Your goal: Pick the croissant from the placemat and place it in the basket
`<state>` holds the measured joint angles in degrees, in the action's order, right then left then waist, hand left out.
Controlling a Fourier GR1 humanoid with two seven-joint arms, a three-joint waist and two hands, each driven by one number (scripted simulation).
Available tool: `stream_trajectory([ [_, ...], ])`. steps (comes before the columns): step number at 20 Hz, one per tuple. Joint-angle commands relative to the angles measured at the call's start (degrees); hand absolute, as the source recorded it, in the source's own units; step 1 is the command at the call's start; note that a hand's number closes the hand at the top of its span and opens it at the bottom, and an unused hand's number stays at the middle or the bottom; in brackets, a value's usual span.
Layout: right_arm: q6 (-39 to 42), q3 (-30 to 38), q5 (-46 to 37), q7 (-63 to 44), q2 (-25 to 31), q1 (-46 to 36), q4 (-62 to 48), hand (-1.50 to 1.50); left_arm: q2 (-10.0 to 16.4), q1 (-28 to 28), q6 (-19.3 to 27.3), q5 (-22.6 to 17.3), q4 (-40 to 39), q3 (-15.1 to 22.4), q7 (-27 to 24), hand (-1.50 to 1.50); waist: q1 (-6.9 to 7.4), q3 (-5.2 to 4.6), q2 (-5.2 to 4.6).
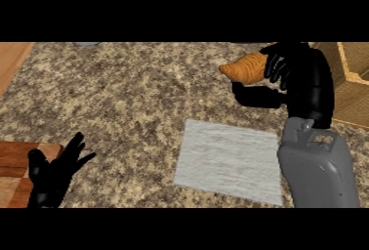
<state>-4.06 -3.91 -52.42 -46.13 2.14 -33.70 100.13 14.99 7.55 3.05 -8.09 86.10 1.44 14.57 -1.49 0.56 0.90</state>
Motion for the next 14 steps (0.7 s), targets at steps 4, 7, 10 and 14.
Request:
stream_trajectory([
  [4,7.43,10.63,0.77,-9.62,7.77,-8.11,5.90,1.50,-1.67,4.17,0.03,2.58,-2.29,3.01,0.23,0.00,1.28,-0.58,-0.71],
  [7,10.88,15.82,3.99,-10.24,12.29,-11.10,7.03,1.50,-0.40,1.75,-1.37,1.00,-3.47,1.26,1.59,0.00,1.18,-0.57,-0.80],
  [10,12.04,20.54,6.36,-10.19,16.08,-16.36,1.84,1.50,1.81,-1.86,-3.32,-0.46,-7.58,-2.00,0.33,0.00,1.26,-0.62,-1.04],
  [14,14.26,22.15,7.66,-10.02,19.65,-17.21,-2.00,1.50,-0.84,0.25,-1.38,2.17,-5.29,0.97,0.08,0.00,1.53,-0.58,-0.92],
])
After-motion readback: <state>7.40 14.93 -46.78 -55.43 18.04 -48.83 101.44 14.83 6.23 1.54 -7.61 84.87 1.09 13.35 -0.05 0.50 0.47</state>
